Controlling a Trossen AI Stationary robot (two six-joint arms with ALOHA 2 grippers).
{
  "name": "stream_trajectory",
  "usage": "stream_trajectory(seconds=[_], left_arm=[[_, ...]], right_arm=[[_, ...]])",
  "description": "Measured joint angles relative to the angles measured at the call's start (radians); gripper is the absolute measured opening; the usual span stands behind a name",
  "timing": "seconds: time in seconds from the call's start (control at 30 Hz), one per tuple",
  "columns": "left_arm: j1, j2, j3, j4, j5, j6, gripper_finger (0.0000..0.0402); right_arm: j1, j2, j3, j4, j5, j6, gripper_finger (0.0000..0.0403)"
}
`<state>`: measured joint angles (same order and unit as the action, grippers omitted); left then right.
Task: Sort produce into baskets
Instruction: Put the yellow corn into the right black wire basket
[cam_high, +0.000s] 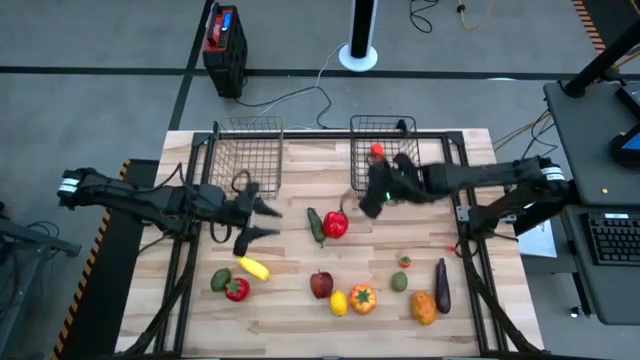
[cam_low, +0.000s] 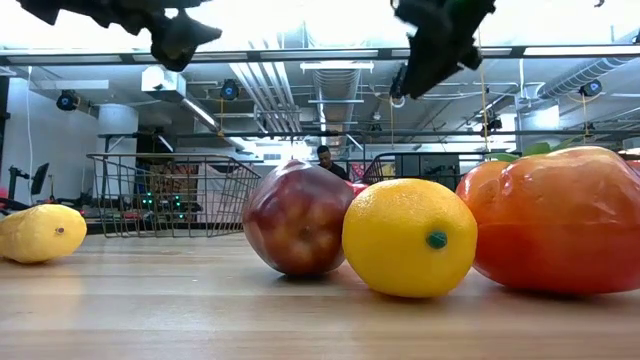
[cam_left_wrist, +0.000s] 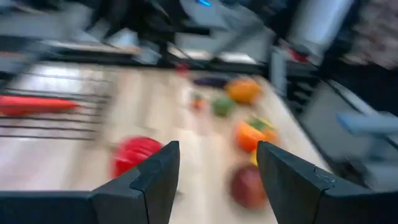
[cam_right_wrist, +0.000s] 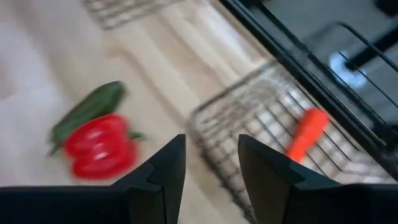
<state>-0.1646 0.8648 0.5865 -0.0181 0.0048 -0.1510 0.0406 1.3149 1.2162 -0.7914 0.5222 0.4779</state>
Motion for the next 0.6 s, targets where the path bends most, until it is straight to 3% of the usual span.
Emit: stream_trajectory(seconds=[0.27, 0.47, 0.6], left_arm=[[-0.117, 0.094, 0.080, -0.210, 0.019, -0.054, 0.0198], [-0.174, 0.261, 0.239, -0.508, 0.004, -0.048, 0.0198], [-0.193, 0.386, 0.315, -0.624, 0.004, -0.043, 0.0199]], right_arm=[[0.195, 0.002, -0.071, 0.180, 0.056, -0.006, 0.0148], [0.222, 0.001, -0.111, 0.271, 0.057, -0.006, 0.0160], [0.221, 0.002, -0.129, 0.281, 0.057, 0.036, 0.0168]])
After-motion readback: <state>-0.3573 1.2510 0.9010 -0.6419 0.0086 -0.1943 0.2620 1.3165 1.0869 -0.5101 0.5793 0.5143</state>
